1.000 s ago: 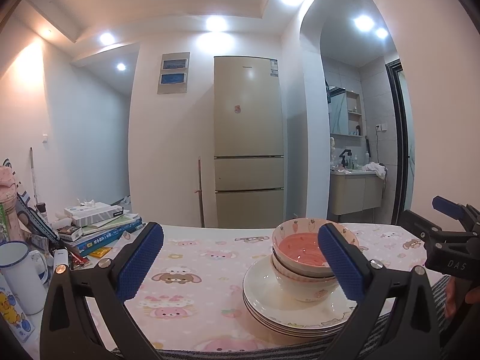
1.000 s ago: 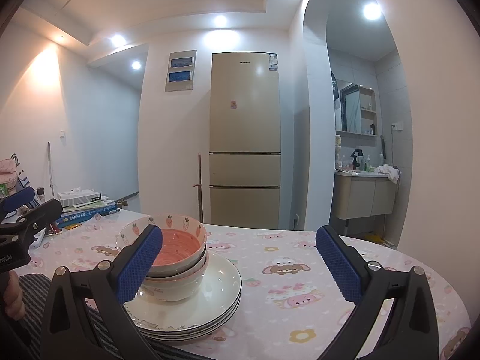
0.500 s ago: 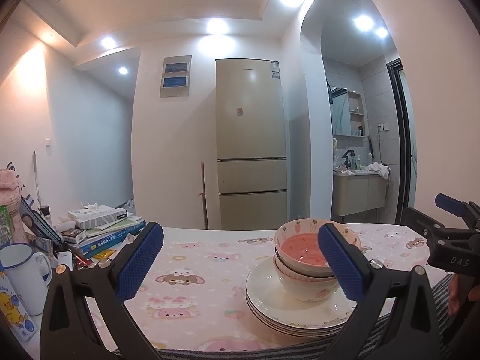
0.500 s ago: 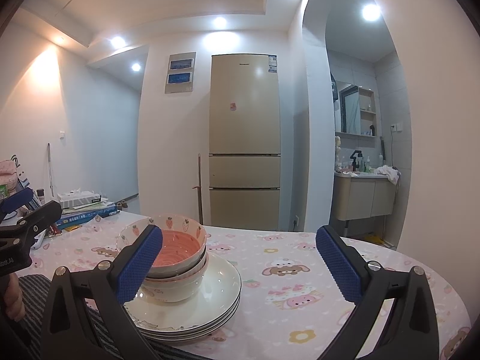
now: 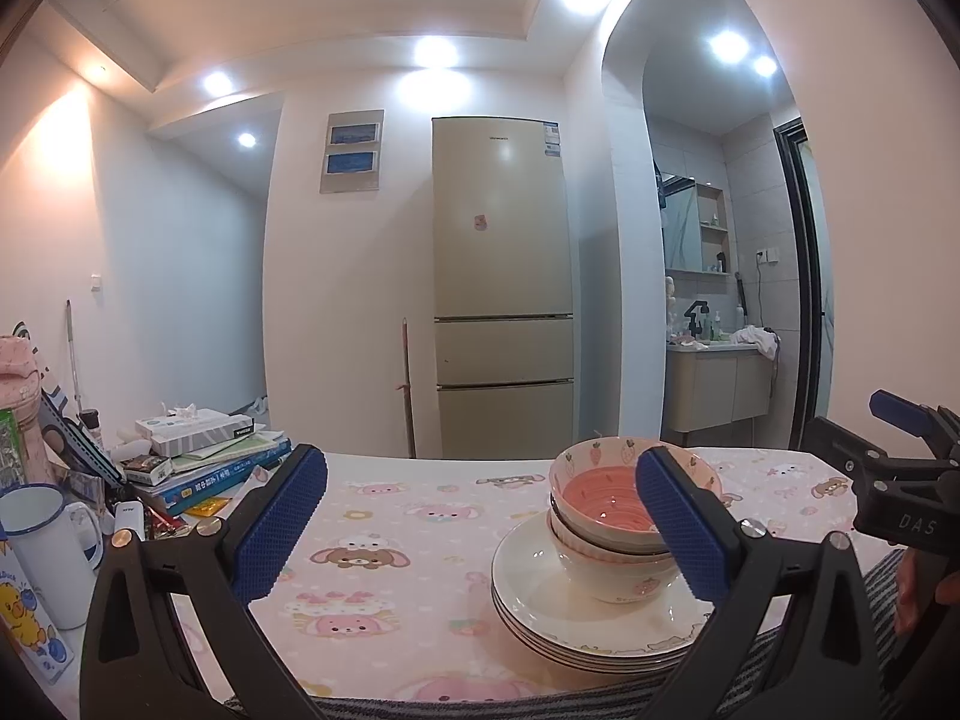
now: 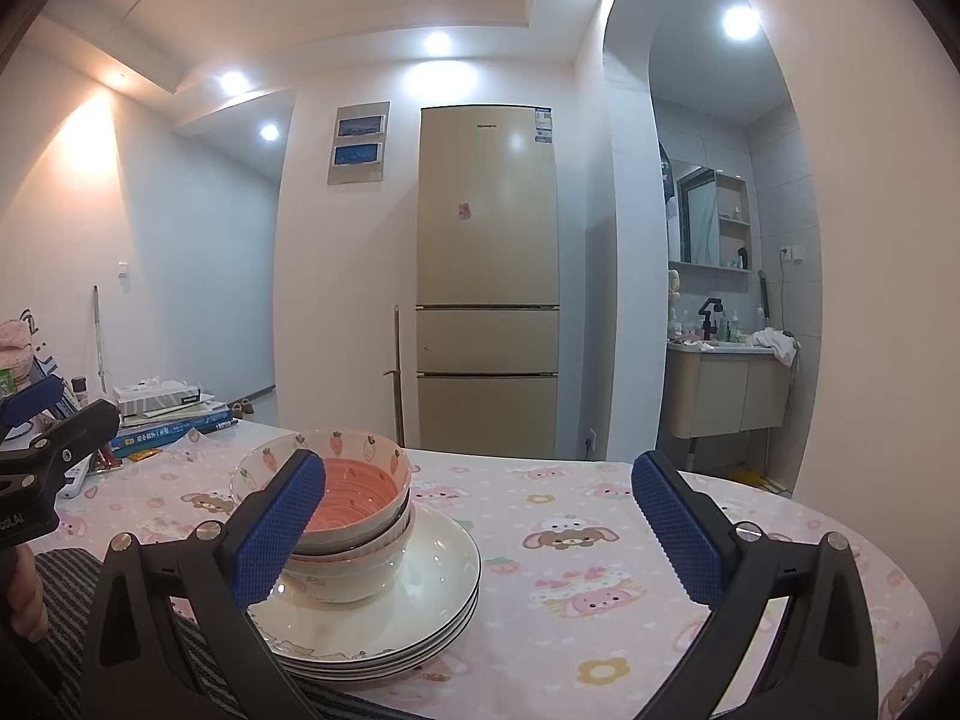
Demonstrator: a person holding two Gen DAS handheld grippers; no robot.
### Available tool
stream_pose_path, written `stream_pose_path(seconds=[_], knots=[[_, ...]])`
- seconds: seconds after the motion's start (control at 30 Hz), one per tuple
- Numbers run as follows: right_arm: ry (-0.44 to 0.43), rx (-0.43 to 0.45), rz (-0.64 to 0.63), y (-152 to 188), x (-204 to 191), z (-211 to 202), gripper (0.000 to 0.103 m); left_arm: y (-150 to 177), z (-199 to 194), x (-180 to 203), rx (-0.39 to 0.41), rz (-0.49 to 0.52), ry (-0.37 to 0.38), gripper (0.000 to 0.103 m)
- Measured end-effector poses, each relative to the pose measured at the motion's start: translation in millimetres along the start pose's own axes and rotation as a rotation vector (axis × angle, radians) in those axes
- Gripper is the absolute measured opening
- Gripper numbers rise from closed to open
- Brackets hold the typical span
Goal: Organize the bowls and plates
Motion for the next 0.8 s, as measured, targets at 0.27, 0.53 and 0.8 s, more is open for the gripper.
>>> stream_pose_path(seconds=[0.27, 0.53, 0.8], knots=[[0.000, 0.000, -0.001, -0.4, -0.3, 0.0, 0.103, 1.0, 1.2, 1.7, -0.001, 0.007, -0.002, 0.103], [0.000, 0.001, -0.002, -0.4, 0.1, -0.1, 0.103, 1.5, 1.0, 1.1, -0.004, 0.006, 0.002, 0.103], [-0.001, 0.001, -0.002, -0.4, 0.4, 0.2, 0.103, 2.1, -0.1, 0.3, -0.001, 0.002, 0.000, 0.103]])
Point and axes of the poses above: each gripper's, at about its wrist camera, not at the fingertips, and z roughly the way its jaws point, x to its right, y to its underside, the point moved 3 cm from there along z, roughly the way its jaws point, and after that the axes turned 15 degrees about -x, right-handed, at the moved point
